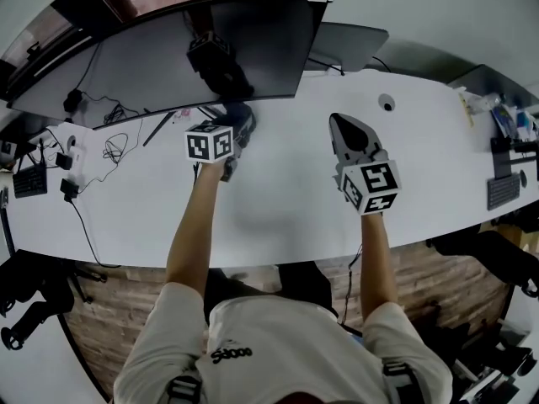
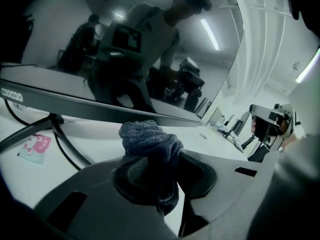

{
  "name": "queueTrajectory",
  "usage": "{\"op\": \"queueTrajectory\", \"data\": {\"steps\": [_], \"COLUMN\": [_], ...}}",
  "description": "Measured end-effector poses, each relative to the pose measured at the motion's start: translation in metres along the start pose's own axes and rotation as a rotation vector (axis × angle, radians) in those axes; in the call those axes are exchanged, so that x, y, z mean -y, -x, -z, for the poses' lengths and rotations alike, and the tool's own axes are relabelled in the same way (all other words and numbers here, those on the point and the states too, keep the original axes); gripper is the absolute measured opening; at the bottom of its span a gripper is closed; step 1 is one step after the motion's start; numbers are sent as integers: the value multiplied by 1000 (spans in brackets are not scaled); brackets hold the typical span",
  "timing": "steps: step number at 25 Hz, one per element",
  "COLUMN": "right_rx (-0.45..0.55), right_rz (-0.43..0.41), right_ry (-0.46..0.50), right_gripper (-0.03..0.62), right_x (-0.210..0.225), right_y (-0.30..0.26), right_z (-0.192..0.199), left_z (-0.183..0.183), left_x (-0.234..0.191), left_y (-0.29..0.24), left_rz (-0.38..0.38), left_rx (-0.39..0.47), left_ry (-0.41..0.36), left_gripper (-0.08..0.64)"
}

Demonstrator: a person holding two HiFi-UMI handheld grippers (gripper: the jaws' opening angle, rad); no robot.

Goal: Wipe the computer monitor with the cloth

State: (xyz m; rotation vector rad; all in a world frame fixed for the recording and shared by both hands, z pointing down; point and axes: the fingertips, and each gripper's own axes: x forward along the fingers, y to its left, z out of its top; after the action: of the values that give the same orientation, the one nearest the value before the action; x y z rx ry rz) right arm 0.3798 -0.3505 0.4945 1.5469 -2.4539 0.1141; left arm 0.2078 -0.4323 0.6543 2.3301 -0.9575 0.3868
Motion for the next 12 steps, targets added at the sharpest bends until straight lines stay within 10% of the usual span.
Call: {"op": "queueTrajectory", "data": {"steps": [12], "right_rx": [-46], "right_rz": [2], "right_ry": [40], "right_gripper": [5], "right_x": [64], "right_y": [56], "right_z": [9], "left_z": [-3], "left_x": [96], "left_y": [-86], "left_rz": [85], "left_rx": [-41], "left_ry": [-6], "left_gripper": [84]}}
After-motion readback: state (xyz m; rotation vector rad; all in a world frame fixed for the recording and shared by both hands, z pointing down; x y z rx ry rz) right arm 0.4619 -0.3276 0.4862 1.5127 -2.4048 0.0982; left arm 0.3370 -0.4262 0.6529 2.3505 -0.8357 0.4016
